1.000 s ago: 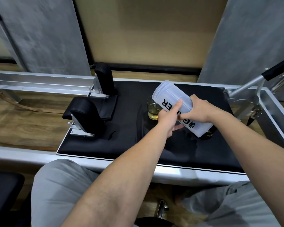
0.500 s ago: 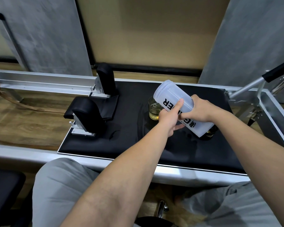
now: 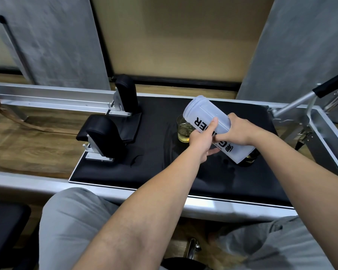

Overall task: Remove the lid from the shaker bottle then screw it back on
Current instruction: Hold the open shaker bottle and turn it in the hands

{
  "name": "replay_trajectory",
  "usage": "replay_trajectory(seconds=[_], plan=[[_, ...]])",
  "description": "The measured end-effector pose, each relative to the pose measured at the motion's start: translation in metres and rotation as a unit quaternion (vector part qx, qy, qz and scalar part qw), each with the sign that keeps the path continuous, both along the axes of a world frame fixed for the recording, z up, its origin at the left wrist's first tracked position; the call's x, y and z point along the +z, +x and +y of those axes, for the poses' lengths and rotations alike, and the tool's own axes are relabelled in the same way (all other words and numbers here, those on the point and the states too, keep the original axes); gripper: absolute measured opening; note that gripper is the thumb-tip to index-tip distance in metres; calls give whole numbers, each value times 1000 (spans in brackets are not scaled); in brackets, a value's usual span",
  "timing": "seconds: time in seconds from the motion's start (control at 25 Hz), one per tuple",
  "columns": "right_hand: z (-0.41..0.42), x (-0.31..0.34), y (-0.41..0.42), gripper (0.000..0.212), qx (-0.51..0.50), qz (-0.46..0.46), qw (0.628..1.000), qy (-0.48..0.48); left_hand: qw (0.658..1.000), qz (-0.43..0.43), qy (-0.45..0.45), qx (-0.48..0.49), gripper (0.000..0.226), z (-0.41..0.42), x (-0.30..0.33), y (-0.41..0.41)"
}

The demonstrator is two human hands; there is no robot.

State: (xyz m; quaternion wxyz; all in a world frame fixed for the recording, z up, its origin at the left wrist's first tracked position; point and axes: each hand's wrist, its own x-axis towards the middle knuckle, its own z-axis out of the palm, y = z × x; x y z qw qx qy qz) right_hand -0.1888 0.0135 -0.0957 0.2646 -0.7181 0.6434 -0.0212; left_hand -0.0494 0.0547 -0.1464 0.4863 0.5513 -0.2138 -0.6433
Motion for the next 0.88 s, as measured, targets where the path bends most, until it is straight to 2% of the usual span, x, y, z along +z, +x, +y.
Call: replay_trajectory(seconds=[0.88], plan=[[-1,1,4,73,-4,2,1000,5,1000,8,-2,-7,54,0,0,3]])
